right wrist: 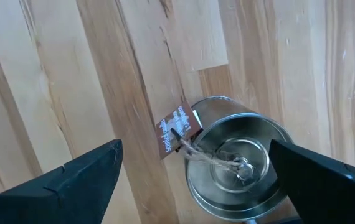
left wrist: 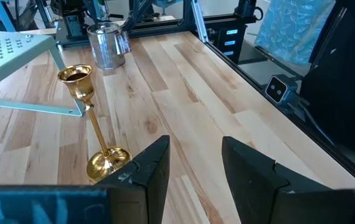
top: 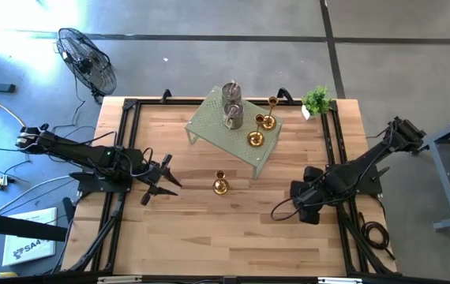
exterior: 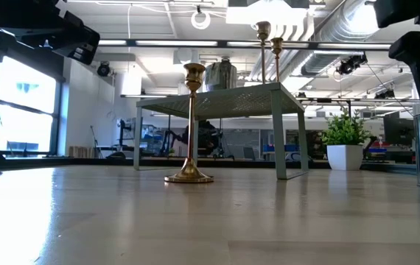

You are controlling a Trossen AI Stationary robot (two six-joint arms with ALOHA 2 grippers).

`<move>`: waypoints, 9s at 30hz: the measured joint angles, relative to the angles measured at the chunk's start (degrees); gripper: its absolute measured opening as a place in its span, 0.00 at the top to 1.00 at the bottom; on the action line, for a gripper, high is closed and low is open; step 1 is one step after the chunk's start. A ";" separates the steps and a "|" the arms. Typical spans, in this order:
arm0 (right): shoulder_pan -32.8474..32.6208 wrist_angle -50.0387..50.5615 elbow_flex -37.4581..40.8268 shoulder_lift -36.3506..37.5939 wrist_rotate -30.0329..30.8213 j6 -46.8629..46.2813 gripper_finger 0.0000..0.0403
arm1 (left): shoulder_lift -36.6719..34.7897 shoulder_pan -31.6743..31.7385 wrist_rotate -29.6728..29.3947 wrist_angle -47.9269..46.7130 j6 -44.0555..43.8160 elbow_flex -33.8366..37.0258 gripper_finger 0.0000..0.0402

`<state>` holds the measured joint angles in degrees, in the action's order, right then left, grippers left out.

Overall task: Pick & Place candle stick holders
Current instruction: Put the brown scented candle on the shelf

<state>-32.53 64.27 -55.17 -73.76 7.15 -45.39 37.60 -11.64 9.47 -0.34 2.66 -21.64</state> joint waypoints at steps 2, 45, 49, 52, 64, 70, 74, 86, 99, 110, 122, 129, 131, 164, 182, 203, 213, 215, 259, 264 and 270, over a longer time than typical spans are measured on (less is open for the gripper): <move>0.00 -0.06 0.01 0.00 0.35 -1.07 0.01 | 0.00 0.00 0.00 0.00 0.00 0.01 0.64; 0.02 -5.14 0.06 -0.07 -2.67 -0.83 0.01 | 0.00 0.00 -0.20 0.00 0.02 0.01 0.64; 0.02 -4.99 0.06 -0.07 -2.82 -1.00 0.01 | 0.00 0.00 -0.20 -0.01 0.02 0.01 0.64; 0.02 -4.89 0.06 -0.07 -2.69 -1.12 0.01 | 0.00 0.00 -0.17 0.00 0.02 0.01 0.64; 0.33 -0.88 0.06 -0.09 -3.17 -2.51 0.01 | 0.00 0.02 0.07 -0.01 0.00 0.01 0.64; 0.33 1.53 0.06 -0.09 -1.04 -0.63 0.01 | 0.00 0.02 0.04 0.00 0.00 0.01 0.64; 0.33 3.65 0.06 -0.11 0.05 -0.46 0.01 | 0.00 0.01 0.02 -0.02 0.00 0.01 0.64; 0.31 6.16 1.10 -0.11 0.94 -0.61 0.01 | 0.00 0.00 -0.02 -0.01 0.01 0.01 0.64; 0.35 4.64 3.71 -0.13 0.87 -0.63 0.01 | 0.00 0.01 -0.07 0.00 0.00 0.01 0.64; 3.15 1.44 7.08 -0.11 -1.17 0.69 0.01 | 0.00 0.00 -0.26 0.00 0.02 0.01 0.64; 5.06 -3.50 11.57 -0.11 -1.73 2.04 0.01 | 0.02 0.01 -0.20 0.00 0.02 0.01 0.64; 5.66 -5.69 12.62 -0.11 -3.53 1.86 0.01 | 0.00 0.00 0.08 -0.01 0.02 0.01 0.64; 5.66 -5.84 12.62 -0.11 -2.05 1.77 0.01 | 0.01 0.01 0.07 -0.02 0.01 0.01 0.64; 5.64 -7.70 12.62 -0.11 0.36 -5.16 0.02 | 0.01 0.00 -0.04 0.00 0.01 0.01 0.64; 5.60 -9.45 12.60 -0.04 -1.43 -8.81 0.14 | 0.02 0.01 -0.29 -0.01 0.01 0.01 0.64; 5.49 -13.68 12.58 -0.04 2.58 -10.01 0.14 | 0.02 0.04 -9.36 1.43 -0.19 -0.01 0.64; 4.77 -16.49 12.15 -0.13 2.02 -10.06 0.14 | 0.03 0.02 -9.97 2.26 -5.92 -0.03 0.64; 3.95 -16.63 11.57 -0.22 2.48 -10.23 0.14 | 0.04 0.02 -10.97 2.82 -5.81 -0.03 0.64; -0.56 -20.68 4.54 -0.11 12.54 -6.73 0.14 | 0.00 0.00 -17.73 7.43 -9.28 -0.03 0.18; 1.54 -20.85 -1.21 -0.21 14.50 0.96 0.14 | 0.02 0.02 -15.37 7.37 -19.39 -0.03 0.19; 5.99 -18.29 -10.79 -4.83 13.21 10.72 0.14 | 2.31 0.02 -14.53 8.27 -20.52 -0.36 0.19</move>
<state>-26.55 45.98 -65.96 -78.59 20.36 -34.67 39.91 -11.62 -5.06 7.94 -17.87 -22.00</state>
